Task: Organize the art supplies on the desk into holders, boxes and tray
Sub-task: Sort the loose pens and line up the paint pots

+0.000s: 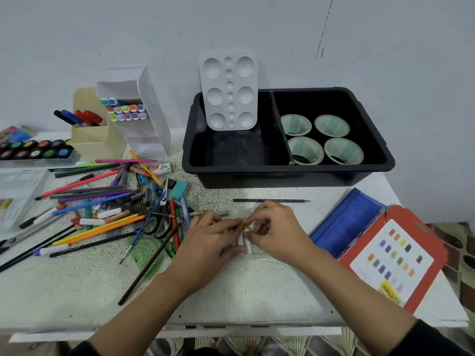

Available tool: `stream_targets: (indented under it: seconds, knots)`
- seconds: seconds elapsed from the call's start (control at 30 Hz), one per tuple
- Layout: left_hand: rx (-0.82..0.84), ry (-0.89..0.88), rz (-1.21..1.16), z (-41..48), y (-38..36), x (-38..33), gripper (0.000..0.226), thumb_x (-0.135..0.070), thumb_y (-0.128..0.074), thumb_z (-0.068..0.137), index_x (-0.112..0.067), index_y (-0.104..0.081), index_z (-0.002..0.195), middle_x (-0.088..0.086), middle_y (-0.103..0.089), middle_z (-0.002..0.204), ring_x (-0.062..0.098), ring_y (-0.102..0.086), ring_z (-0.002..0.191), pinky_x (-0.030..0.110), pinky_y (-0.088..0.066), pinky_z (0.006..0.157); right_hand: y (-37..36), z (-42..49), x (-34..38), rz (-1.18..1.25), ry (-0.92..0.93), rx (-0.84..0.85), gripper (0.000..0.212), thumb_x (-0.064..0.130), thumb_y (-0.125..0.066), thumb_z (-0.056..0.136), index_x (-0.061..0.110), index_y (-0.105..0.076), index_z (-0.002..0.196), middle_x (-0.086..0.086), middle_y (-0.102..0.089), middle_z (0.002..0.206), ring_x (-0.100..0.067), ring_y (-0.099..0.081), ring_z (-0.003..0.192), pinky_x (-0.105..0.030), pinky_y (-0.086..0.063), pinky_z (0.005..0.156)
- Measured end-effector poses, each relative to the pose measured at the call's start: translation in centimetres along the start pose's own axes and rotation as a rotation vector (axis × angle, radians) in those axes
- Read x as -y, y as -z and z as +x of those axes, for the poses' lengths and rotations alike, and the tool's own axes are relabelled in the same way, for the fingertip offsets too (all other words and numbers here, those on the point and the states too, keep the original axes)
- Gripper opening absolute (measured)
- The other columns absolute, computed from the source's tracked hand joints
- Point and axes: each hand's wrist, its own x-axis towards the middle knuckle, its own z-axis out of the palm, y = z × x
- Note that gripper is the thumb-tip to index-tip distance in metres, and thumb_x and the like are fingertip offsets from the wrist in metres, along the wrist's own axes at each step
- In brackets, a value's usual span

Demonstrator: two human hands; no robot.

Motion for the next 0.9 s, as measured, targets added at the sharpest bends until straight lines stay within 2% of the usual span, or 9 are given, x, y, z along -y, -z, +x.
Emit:
stream_targets:
  seconds: [0.1, 0.2, 0.3, 0.4, 0.5, 0.6, 0.73, 0.9]
  knots:
    - [-0.035, 0.009, -0.031, 0.0, 0.0, 0.1, 0.055, -0.065, -0.046, 0.09, -0.029, -0.071, 0.123, -0.021, -0.063, 0.131, 0.012, -0.044, 0.098, 0.028, -0.029, 0.085, 0.0, 0.1, 0.3, -0.031, -0.008, 0.007, 0.016, 0.013, -0.083, 0.076, 0.023, -0.079, 0.088, 0.005, -0.058, 0.089, -0.008, -0.062, 0.069, -0.015, -0.05, 0.063]
    - [-0.015, 0.007, -0.109, 0.0, 0.2, 0.5, 0.056, -0.065, -0.044, 0.092, -0.031, -0.068, 0.129, -0.023, -0.06, 0.134, 0.009, -0.043, 0.102, 0.033, -0.034, 0.088, 0.5, 0.4, 0.7, -0.087, -0.034, 0.028, 0.014, 0.019, -0.084, 0.076, 0.025, -0.077, 0.086, 0.006, -0.059, 0.085, -0.002, -0.059, 0.065, -0.01, -0.045, 0.062]
    - [-0.025, 0.003, -0.161, 0.0, 1.0, 1.5, 0.044, -0.056, -0.044, 0.098, -0.035, -0.067, 0.129, -0.025, -0.06, 0.133, 0.008, -0.048, 0.108, 0.036, -0.039, 0.091, 0.8, 0.7, 1.2, -0.106, -0.036, 0.043, 0.011, 0.02, -0.081, 0.078, 0.024, -0.076, 0.086, 0.006, -0.062, 0.084, 0.0, -0.058, 0.064, -0.009, -0.042, 0.06]
    - [-0.136, 0.12, -0.058, 0.1, 2.8, 3.6, 0.034, -0.045, -0.05, 0.098, -0.032, -0.069, 0.123, -0.018, -0.066, 0.121, 0.01, -0.052, 0.107, 0.04, -0.044, 0.088, 0.6, 1.4, 2.2, -0.128, 0.022, 0.042, 0.002, 0.023, -0.074, 0.086, 0.025, -0.073, 0.085, 0.009, -0.061, 0.087, -0.002, -0.057, 0.07, -0.016, -0.047, 0.065]
    - [-0.048, 0.273, 0.114, 0.2, 4.1, 5.4, 0.033, -0.043, -0.058, 0.096, -0.03, -0.067, 0.125, -0.011, -0.064, 0.124, 0.017, -0.05, 0.116, 0.044, -0.038, 0.092, -0.3, 2.5, 3.6, -0.166, 0.104, 0.074, 0.008, 0.025, -0.066, 0.092, 0.023, -0.073, 0.089, 0.01, -0.061, 0.09, -0.003, -0.056, 0.078, -0.021, -0.05, 0.07]
    - [0.024, 0.251, 0.156, 0.1, 4.4, 6.0, 0.035, -0.047, -0.056, 0.096, -0.029, -0.067, 0.125, -0.01, -0.062, 0.126, 0.019, -0.048, 0.117, 0.041, -0.035, 0.091, -1.8, 3.8, 4.5, -0.216, 0.176, 0.137, 0.014, 0.023, -0.059, 0.096, 0.019, -0.071, 0.09, 0.004, -0.059, 0.089, -0.01, -0.057, 0.077, -0.026, -0.05, 0.069]
    - [0.041, 0.277, 0.072, 0.0, 4.8, 7.3, 0.042, -0.045, -0.058, 0.096, -0.028, -0.06, 0.134, -0.01, -0.058, 0.133, 0.016, -0.046, 0.124, 0.04, -0.032, 0.097, -3.0, 5.0, 4.3, -0.261, 0.199, 0.147, 0.014, 0.019, -0.059, 0.096, 0.015, -0.071, 0.093, 0.0, -0.057, 0.093, -0.016, -0.057, 0.08, -0.033, -0.053, 0.072]
    - [-0.027, 0.231, -0.026, 0.1, 5.0, 7.3, 0.039, -0.025, -0.073, 0.09, -0.026, -0.066, 0.128, -0.011, -0.06, 0.125, 0.013, -0.053, 0.12, 0.038, -0.033, 0.09, -2.9, 5.9, 3.9, -0.317, 0.195, 0.174, 0.01, 0.016, -0.064, 0.093, 0.017, -0.073, 0.095, 0.0, -0.059, 0.097, -0.02, -0.059, 0.082, -0.039, -0.055, 0.073]
